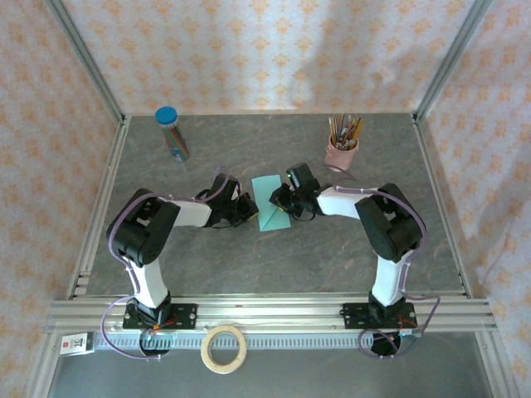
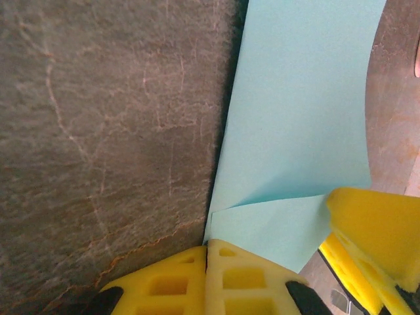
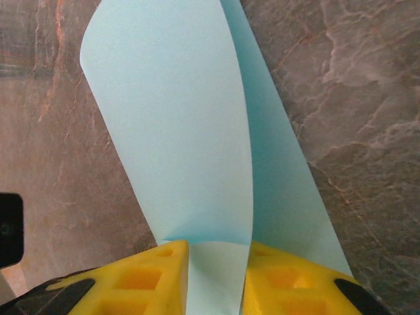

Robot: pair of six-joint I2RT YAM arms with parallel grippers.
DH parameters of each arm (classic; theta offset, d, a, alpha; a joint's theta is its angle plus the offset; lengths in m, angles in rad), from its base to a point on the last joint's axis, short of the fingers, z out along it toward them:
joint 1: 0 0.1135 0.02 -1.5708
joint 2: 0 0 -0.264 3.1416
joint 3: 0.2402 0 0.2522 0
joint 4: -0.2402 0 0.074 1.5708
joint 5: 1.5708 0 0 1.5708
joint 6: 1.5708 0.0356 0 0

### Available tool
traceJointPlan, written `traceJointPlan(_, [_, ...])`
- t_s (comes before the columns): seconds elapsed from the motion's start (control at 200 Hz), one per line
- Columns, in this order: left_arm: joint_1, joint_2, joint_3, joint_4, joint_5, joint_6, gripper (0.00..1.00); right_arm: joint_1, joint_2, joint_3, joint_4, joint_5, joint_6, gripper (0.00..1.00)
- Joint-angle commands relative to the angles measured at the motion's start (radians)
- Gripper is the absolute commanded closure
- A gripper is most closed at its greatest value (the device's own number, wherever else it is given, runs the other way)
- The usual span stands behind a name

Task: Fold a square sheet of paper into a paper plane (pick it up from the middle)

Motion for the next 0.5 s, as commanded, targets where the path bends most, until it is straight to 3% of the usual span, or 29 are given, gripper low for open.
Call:
traceJointPlan(0.0, [0.008,0.068,-0.046,-0.164,-0.1,0.015,0.95,0.004,-0.054,-0.032,0.05,-0.029,-0.029,0.76])
traceJointPlan(0.495, [0.009,0.03,-0.035,-0.156,-0.088,0.012,0.94,0.005,-0.105,-0.097,0.154,-0.109,-0.164,0.8])
